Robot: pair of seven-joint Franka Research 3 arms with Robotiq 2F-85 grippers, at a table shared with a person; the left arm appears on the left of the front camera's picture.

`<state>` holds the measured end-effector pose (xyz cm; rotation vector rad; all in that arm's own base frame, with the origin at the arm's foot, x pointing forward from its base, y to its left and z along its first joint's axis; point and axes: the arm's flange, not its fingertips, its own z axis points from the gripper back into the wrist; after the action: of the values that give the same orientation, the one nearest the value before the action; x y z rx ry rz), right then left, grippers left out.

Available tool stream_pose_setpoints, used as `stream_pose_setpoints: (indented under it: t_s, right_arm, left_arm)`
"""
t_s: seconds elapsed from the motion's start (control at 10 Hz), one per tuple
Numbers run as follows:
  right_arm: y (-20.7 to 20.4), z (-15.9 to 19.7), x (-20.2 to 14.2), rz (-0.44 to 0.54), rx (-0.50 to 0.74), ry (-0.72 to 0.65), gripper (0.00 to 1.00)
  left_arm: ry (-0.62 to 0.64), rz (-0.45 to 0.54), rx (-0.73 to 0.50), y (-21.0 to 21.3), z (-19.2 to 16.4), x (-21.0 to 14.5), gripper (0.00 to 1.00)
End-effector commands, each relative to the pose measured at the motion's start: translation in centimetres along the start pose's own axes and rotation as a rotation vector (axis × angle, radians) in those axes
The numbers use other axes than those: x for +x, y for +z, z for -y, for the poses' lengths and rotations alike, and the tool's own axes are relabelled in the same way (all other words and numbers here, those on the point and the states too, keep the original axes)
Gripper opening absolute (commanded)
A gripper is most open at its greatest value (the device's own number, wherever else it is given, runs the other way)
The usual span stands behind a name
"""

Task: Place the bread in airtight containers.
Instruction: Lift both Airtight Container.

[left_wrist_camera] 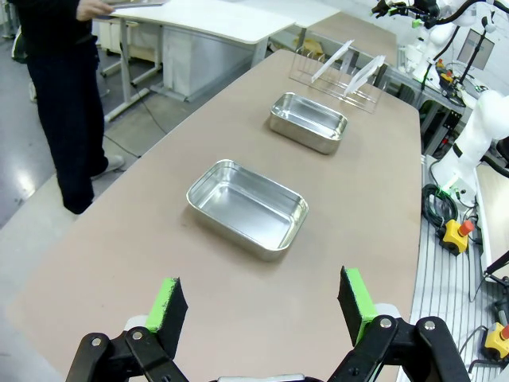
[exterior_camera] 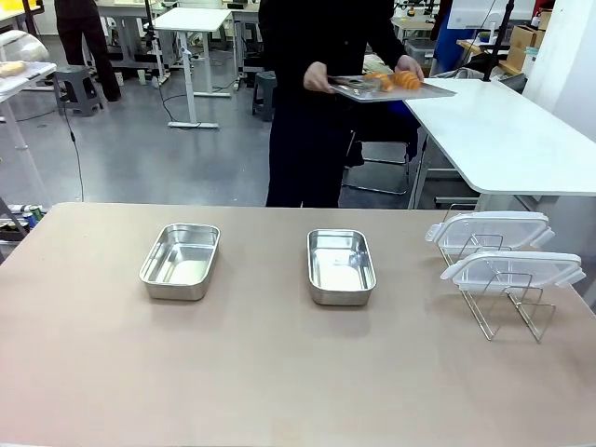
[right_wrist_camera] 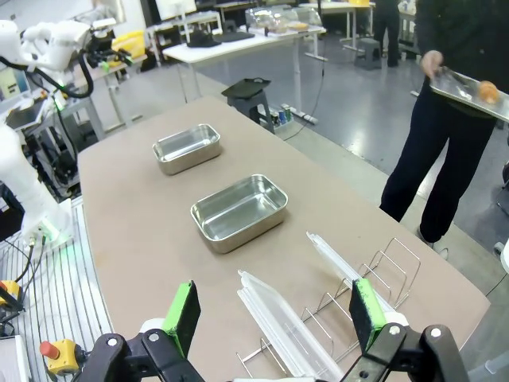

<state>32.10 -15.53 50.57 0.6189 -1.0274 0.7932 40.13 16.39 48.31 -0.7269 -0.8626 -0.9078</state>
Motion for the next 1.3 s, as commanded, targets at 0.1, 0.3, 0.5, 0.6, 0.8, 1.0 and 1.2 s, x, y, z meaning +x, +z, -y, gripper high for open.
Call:
stream_pose_setpoints:
  t_s: [0.1,0.3,0.5,0.6,0.8,1.0,1.2]
  right_arm:
    - [-0.18,0.37,0.14,0.027,-0.002,0.024,1.00]
    - [-0.18,0.37,0.14,0.027,-0.002,0.024,1.00]
    - [-0.18,0.37,0.14,0.027,-0.002,0.024,1.00]
    - [-0.18,0.37,0.14,0.027,-0.002,0.024,1.00]
    - [-0.18,0.37,0.14,0.027,-0.002,0.024,1.00]
    - [-0.18,0.37,0.14,0.027,-0.002,0.024,1.00]
    - [-0.18,0.37,0.14,0.027,-0.002,0.024,1.00]
  left_arm:
    - [-0.023,-0.002,-0.017,0.24,-0.11,-0.18,1.00]
    - [-0.023,-0.002,-0.017,0.24,-0.11,-0.18,1.00]
    - [-0.023,-0.002,-0.017,0.24,-0.11,-0.18,1.00]
    - [-0.023,-0.002,-0.017,0.24,-0.11,-0.18,1.00]
    - [-0.023,-0.002,-0.017,0.24,-0.11,-0.18,1.00]
    - [-0.023,-0.002,-0.017,0.24,-0.11,-0.18,1.00]
    - [-0.023,-0.002,-0.017,0.24,-0.11,-0.18,1.00]
